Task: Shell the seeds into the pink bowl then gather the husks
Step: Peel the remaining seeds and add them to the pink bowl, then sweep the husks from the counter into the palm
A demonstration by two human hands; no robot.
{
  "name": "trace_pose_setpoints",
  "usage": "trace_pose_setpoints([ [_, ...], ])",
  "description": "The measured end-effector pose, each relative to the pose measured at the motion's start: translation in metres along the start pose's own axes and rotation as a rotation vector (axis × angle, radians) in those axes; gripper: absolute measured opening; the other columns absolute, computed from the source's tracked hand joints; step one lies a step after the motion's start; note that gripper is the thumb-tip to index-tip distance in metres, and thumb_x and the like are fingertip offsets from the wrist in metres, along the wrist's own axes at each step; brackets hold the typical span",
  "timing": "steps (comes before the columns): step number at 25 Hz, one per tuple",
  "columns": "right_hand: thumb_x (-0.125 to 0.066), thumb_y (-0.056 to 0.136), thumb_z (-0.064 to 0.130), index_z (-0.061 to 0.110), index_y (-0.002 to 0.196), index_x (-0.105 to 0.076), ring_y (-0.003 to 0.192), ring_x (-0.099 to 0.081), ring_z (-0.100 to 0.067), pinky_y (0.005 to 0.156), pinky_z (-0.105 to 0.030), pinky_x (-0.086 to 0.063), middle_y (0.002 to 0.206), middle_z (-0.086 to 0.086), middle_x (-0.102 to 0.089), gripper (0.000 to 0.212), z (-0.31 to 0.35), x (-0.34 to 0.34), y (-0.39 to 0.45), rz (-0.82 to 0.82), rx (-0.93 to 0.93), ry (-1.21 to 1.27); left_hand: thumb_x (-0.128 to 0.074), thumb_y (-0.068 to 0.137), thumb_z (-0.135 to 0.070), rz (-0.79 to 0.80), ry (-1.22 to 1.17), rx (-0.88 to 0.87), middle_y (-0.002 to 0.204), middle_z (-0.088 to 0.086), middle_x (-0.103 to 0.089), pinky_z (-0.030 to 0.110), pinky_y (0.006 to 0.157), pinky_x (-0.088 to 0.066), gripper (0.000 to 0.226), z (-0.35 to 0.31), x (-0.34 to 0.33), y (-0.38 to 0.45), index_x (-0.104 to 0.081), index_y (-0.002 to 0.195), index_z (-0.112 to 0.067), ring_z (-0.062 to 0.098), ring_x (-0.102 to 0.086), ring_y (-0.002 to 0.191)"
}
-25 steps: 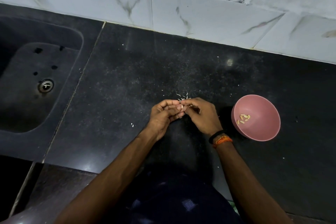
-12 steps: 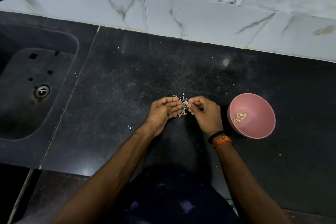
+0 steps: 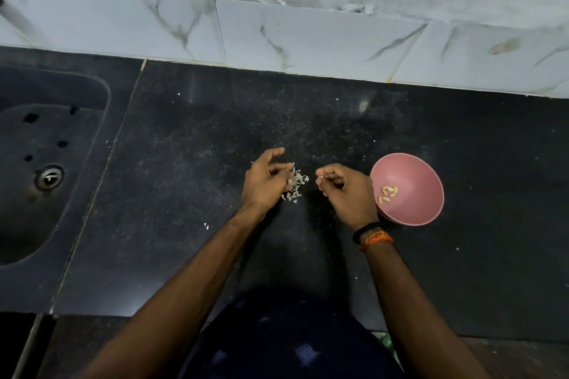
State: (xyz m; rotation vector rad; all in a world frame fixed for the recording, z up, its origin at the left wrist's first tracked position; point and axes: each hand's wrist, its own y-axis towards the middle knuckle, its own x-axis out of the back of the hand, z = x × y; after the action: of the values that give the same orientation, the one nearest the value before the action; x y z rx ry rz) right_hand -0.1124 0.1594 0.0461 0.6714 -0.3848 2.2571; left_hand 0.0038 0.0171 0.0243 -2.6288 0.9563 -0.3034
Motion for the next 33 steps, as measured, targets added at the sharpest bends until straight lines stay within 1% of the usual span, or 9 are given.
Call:
trace_pose_setpoints([
  [4, -0.073, 0.090, 0.008, 0.019, 0.101, -0.077, 0.082, -0.071, -0.006, 0.081, -0.036, -0.061, 0.091, 0.007, -0.076, 0.016, 0.000, 0.006, -0.004, -0.027, 0.017, -0.018, -0.065, 0.093, -0.003, -0.001, 0.177, -0.116, 0.105, -0.006, -0.074, 0.026, 0.084, -0.059, 0.059, -0.002, 0.000, 0.000, -0.045, 0.145, -0.022, 0.001, -0.072, 0.090],
  [9, -0.074, 0.089, 0.010, 0.019, 0.101, -0.078, 0.086, -0.071, -0.007, 0.083, -0.036, -0.061, 0.095, 0.007, -0.077, 0.015, -0.001, 0.016, -0.007, -0.083, 0.025, -0.026, -0.077, 0.077, 0.009, 0.016, 0.268, -0.186, 0.121, -0.006, -0.060, 0.022, 0.071, -0.060, 0.079, -0.009, -0.001, -0.002, -0.045, 0.145, -0.017, 0.007, -0.072, 0.088],
  [12, -0.074, 0.089, 0.010, 0.017, 0.102, -0.079, 0.089, -0.071, -0.009, 0.086, -0.032, -0.060, 0.099, 0.003, -0.077, 0.015, -0.002, 0.023, -0.009, -0.149, 0.031, -0.034, -0.068, 0.081, 0.012, 0.038, 0.356, -0.237, 0.124, -0.002, -0.062, 0.022, 0.083, -0.059, 0.059, -0.011, -0.008, 0.002, -0.058, 0.134, -0.014, 0.011, -0.067, 0.106],
  [15, -0.071, 0.091, 0.009, 0.015, 0.104, -0.080, 0.092, -0.071, -0.012, 0.089, -0.031, -0.057, 0.101, 0.001, -0.078, 0.017, -0.006, 0.037, -0.012, -0.287, 0.003, -0.047, -0.071, 0.092, -0.014, 0.067, 0.425, -0.276, 0.093, -0.005, -0.075, 0.029, 0.080, -0.061, 0.021, -0.014, -0.018, 0.006, -0.071, 0.113, -0.015, 0.006, -0.073, 0.084],
  [18, -0.064, 0.094, 0.009, 0.013, 0.105, -0.079, 0.087, -0.065, -0.017, 0.084, -0.031, -0.050, 0.100, -0.002, -0.076, 0.019, -0.015, 0.059, -0.013, -0.324, -0.096, -0.191, -0.073, 0.092, -0.022, 0.156, 0.468, -0.291, 0.076, -0.005, -0.075, 0.026, 0.073, -0.060, 0.008, -0.027, -0.036, 0.007, -0.075, 0.097, -0.016, 0.004, -0.072, 0.068],
  [22, -0.061, 0.094, 0.008, 0.011, 0.100, -0.076, 0.087, -0.064, -0.022, 0.079, -0.026, -0.043, 0.094, -0.004, -0.074, 0.016, -0.032, 0.080, -0.012, -0.236, -0.298, -0.334, -0.072, 0.087, -0.006, 0.328, 0.558, -0.330, 0.080, -0.008, -0.074, 0.021, 0.077, -0.057, 0.016, -0.038, -0.070, 0.013, -0.077, 0.096, -0.018, -0.003, -0.066, 0.068],
  [25, -0.065, 0.093, 0.009, 0.013, 0.110, -0.077, 0.102, -0.068, -0.026, 0.092, -0.032, -0.050, 0.107, -0.005, -0.076, 0.021, -0.040, 0.083, -0.012, -0.163, -0.359, -0.405, -0.062, 0.086, 0.000, 0.397, 0.602, -0.320, 0.073, -0.011, -0.069, 0.022, 0.076, -0.056, 0.024, -0.037, -0.091, 0.015, -0.077, 0.097, -0.016, -0.009, -0.059, 0.059],
  [29, -0.066, 0.092, 0.009, 0.014, 0.118, -0.076, 0.111, -0.067, -0.025, 0.103, -0.035, -0.047, 0.116, -0.005, -0.076, 0.028, -0.047, 0.086, -0.011, -0.139, -0.368, -0.409, -0.054, 0.088, -0.001, 0.414, 0.602, -0.276, 0.078, -0.006, -0.073, 0.035, 0.083, -0.061, 0.028, -0.030, -0.103, 0.020, -0.075, 0.096, -0.017, 0.005, -0.068, 0.071],
  [33, -0.064, 0.093, 0.007, 0.011, 0.112, -0.077, 0.105, -0.067, -0.024, 0.089, -0.025, -0.044, 0.110, -0.005, -0.076, 0.023, -0.043, 0.086, -0.015, -0.265, -0.356, -0.333, -0.064, 0.093, -0.015, 0.350, 0.584, -0.258, 0.074, -0.009, -0.073, 0.031, 0.081, -0.060, 0.013, -0.027, -0.101, 0.021, -0.074, 0.089, -0.022, 0.003, -0.069, 0.071],
])
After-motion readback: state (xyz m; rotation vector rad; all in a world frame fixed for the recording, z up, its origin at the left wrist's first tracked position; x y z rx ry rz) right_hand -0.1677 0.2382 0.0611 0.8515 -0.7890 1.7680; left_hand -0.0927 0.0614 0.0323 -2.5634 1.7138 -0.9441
